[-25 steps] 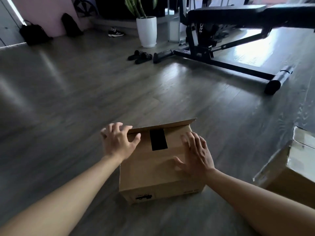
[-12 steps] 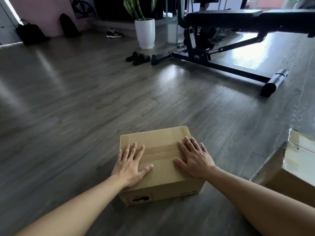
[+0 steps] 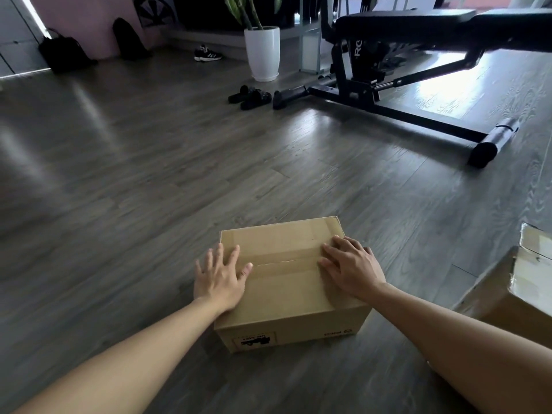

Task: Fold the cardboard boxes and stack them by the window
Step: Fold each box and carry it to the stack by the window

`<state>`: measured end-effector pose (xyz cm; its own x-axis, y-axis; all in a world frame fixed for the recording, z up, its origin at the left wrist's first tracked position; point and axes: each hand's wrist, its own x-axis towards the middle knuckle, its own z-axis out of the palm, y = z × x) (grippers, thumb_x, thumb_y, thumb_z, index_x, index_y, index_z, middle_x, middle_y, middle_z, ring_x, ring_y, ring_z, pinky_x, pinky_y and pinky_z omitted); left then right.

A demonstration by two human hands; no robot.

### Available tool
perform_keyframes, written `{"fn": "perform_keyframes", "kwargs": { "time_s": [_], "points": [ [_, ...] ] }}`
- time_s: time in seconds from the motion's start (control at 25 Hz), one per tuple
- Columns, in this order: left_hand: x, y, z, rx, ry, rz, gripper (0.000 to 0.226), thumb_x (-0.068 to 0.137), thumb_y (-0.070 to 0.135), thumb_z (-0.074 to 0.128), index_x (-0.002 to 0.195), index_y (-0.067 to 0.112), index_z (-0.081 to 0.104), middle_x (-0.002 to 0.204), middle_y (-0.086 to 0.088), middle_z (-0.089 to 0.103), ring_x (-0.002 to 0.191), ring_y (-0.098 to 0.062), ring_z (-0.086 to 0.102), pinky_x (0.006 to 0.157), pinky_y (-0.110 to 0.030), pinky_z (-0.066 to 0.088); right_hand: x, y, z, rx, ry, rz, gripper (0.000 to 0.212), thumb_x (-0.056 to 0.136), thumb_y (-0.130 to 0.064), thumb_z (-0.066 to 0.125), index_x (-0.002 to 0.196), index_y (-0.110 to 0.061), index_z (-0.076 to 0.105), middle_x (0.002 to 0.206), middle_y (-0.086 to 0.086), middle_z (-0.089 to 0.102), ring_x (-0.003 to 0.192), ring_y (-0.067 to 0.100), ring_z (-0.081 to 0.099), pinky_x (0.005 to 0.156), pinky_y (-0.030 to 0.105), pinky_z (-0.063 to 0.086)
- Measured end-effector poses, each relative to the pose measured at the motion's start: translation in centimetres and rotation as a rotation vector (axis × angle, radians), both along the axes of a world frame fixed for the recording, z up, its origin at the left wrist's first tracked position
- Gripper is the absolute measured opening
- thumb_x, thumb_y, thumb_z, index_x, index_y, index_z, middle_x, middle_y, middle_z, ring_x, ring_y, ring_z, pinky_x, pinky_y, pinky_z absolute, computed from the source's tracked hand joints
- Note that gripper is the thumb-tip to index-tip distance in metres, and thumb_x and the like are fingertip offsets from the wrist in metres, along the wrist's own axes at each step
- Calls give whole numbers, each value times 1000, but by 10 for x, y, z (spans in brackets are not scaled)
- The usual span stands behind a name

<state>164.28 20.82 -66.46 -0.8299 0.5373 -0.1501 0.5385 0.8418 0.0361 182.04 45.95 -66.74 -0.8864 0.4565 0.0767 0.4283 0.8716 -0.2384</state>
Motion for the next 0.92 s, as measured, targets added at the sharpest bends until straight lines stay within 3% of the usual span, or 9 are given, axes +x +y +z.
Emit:
{"fn": "perform_keyframes", "kwargs": {
  "time_s": [0.12,0.28,0.32,0.4,0.52,0.64,0.76,0.92],
  "points": [
    [-8,-8,4,64,-64,201,80,95,73,18,159,27,10,167,-10,10,152,-32,12,120,-54,15,-6,6,4,-9,71,-109,47,98,-56,46,137,-34,55,147,1,46,133,24,39,107,43,31],
    [-11,-13,9,128,-205,397,104,83,87,30,159,18,12,164,-10,20,149,-33,18,117,-52,20,-6,9,1,-234,-35,-367,90,87,-76,46,155,-24,22,157,8,32,142,32,31,111,52,32],
    [-10,-13,9,147,-255,437,107,81,88,31,159,16,14,163,-11,23,149,-34,21,117,-52,20,-6,11,-1,-322,-70,-422,96,83,-80,46,154,-20,23,155,11,36,139,34,36,110,52,35],
    [-8,-12,6,218,-423,520,110,80,89,33,156,11,26,158,-14,35,144,-34,33,116,-47,28,-7,13,-2,-558,-145,-540,100,76,-87,46,141,-11,43,134,14,56,119,32,56,100,47,48],
    [-4,-12,5,395,-760,627,106,78,88,37,147,8,46,148,-13,49,134,-33,47,114,-44,34,-7,11,-2,-892,-139,-696,98,64,-92,55,114,-8,60,97,6,65,87,24,64,83,38,54],
    [-4,-14,5,508,-900,630,99,79,85,44,146,13,47,146,-13,51,134,-33,47,116,-49,31,-6,12,-5,-955,-102,-707,94,60,-91,59,107,-10,62,96,6,67,85,24,66,84,38,56],
    [-2,-15,8,625,-980,651,86,83,79,49,142,17,51,137,-14,58,126,-34,53,113,-50,37,-5,10,-1,-955,-94,-708,97,62,-91,58,114,-9,60,98,6,66,86,24,65,81,37,55],
    [7,-11,12,674,-1099,630,69,90,75,41,136,26,54,126,-11,64,116,-31,59,110,-50,40,1,8,-1,-976,-81,-724,98,65,-89,59,120,-8,59,105,7,66,92,26,66,90,41,55]
  ]
}}
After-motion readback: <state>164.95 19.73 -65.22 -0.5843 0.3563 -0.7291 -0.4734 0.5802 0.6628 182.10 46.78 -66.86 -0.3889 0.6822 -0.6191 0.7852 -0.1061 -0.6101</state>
